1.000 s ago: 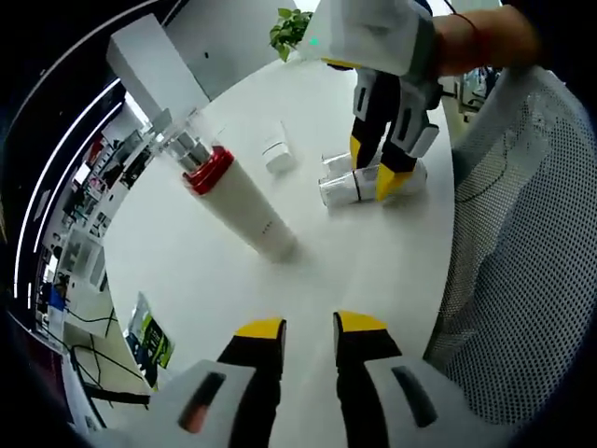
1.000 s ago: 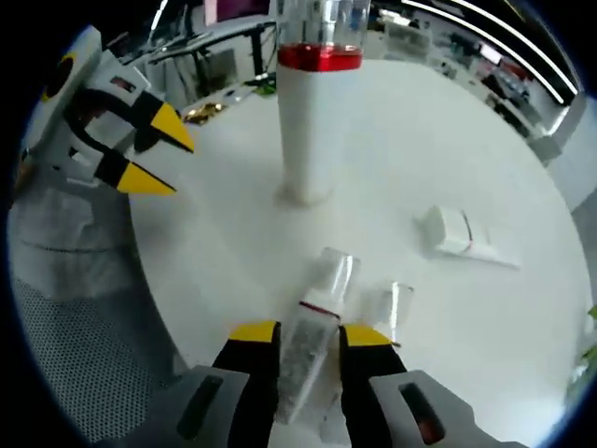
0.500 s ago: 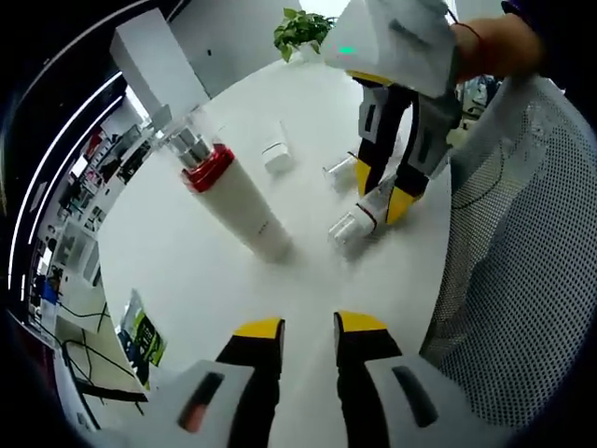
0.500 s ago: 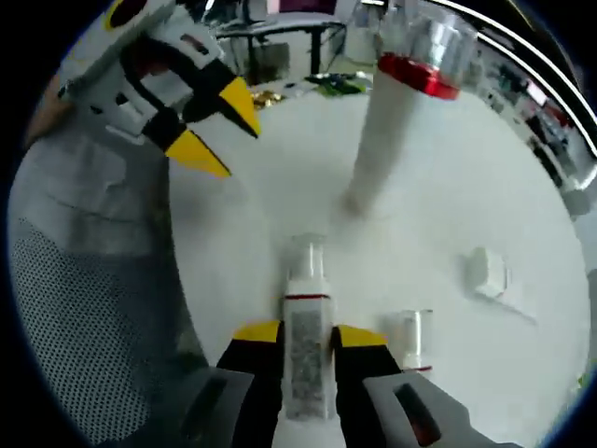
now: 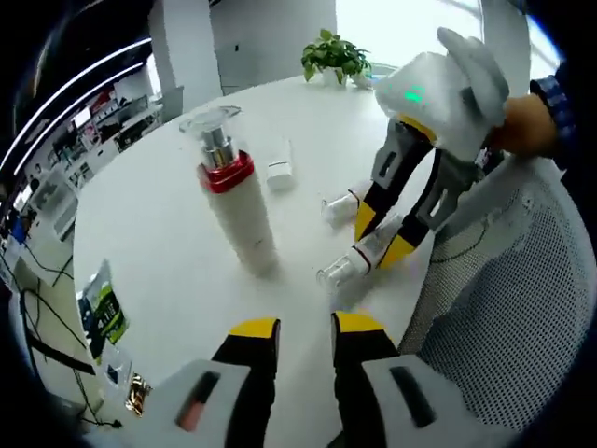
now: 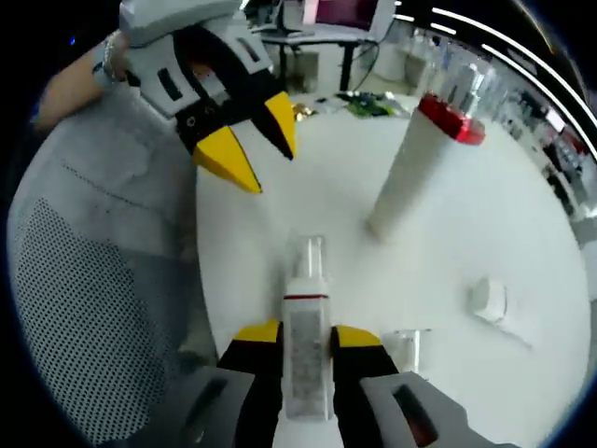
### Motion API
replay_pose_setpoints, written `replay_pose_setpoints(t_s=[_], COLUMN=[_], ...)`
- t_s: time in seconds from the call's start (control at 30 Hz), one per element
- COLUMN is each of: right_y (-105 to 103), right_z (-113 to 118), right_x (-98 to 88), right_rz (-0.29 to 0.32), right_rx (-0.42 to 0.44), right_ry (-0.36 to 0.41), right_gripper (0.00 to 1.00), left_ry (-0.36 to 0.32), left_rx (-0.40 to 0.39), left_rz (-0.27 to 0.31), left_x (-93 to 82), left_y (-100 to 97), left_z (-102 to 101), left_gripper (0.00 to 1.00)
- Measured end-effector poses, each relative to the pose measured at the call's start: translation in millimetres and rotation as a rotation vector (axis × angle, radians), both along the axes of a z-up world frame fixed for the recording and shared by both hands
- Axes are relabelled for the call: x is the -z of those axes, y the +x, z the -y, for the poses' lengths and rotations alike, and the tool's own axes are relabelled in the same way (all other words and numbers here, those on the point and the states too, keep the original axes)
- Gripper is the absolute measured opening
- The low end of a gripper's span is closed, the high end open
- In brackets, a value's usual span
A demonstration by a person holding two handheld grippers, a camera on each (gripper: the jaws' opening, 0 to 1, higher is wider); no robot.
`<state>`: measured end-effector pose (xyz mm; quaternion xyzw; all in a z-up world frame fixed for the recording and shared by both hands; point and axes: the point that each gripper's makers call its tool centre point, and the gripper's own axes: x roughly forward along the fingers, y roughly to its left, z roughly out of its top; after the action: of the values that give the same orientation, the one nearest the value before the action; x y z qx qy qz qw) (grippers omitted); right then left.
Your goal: Arrange the skincare products in the storage area until every visible bottle or jar stands upright without overlapping.
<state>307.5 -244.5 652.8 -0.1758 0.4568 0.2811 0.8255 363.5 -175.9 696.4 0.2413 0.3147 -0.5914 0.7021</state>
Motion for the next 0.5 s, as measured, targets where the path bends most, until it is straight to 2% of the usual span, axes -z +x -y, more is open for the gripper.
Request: replay_pose_setpoints(t_s=[0.1,0.13,0.17,0.23,0.33,0.37,0.43,0.5], right_y=[9,13,16,18,24,25,25,24], right_z=[-5,-10,-13,-22,-27,-29,-35,-36], right_x=[-13.6,-21.2,-26.6,-38.4,-52.5,-58.5,-67.3,-68.4], right_rz=[0.079,0.136,0.174,0.228,0.298,0.333,0.365,0.357], right_rx=[-0.001,-0.033,-0.054,-0.072,-0.082,-0.100,-0.106,-0.108], right_ry=[0.041,0.050,0.059,0.097,0.118,0.127,0.173,0.176], right_gripper=[0.14,0.14,0.14,0.14,0.14,0.14,0.14,0.14], left_ry=[-0.093,-0.127,-0.173,-0.225,-0.288,-0.300,-0.305,-0.335], left_rx=[-0.063,-0.077,-0.106,-0.159,-0.209,-0.234,-0.244,-0.223], left_rz=[-0.142,-0.204,-0.293,-0.378,-0.432,-0.468,-0.506,-0.530], left_x=[-12.0,-15.8,-20.9,-27.9,-34.7,-35.4,-35.4,-40.8], left_y=[-3.1,-5.8,-8.9,-6.4,-0.1,0.5,-0.6,-4.9], left_z=[6,8,11,13,14,14,14,17], left_gripper=[0.19,0.20,0.23,0.28,0.27,0.27,0.28,0.27])
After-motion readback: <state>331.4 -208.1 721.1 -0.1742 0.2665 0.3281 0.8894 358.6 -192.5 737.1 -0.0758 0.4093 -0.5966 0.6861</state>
